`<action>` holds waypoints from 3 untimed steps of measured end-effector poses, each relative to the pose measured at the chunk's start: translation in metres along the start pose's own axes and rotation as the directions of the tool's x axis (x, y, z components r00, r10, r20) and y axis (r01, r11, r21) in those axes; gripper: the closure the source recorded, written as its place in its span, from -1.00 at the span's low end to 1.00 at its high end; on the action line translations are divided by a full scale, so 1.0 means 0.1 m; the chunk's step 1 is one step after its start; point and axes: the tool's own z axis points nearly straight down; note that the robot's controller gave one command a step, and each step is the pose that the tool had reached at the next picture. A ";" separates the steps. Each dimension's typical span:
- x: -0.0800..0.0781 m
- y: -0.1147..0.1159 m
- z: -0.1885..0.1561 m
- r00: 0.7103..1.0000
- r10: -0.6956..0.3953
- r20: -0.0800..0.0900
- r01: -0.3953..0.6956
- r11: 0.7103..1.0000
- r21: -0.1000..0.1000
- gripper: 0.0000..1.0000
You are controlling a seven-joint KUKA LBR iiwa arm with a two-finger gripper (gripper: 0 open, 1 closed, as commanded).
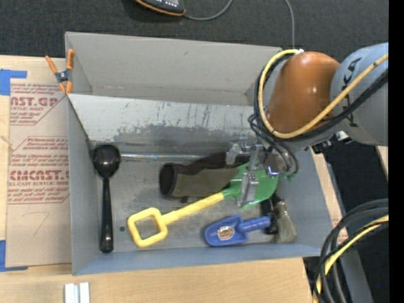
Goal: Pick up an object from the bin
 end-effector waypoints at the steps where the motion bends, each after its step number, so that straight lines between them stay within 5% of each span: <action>1: -0.02 0.00 -0.05 1.000 -0.001 0.008 0.001 1.000 0.001 -1.00; 2: -0.09 0.07 1.05 0.965 -0.264 0.010 0.263 0.965 0.003 -1.00; 3: -0.14 0.12 1.18 0.934 -0.357 0.017 0.357 0.934 0.008 -1.00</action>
Offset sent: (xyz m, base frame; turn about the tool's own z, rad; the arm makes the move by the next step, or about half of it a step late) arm 0.0073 0.0074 -0.1193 -0.2961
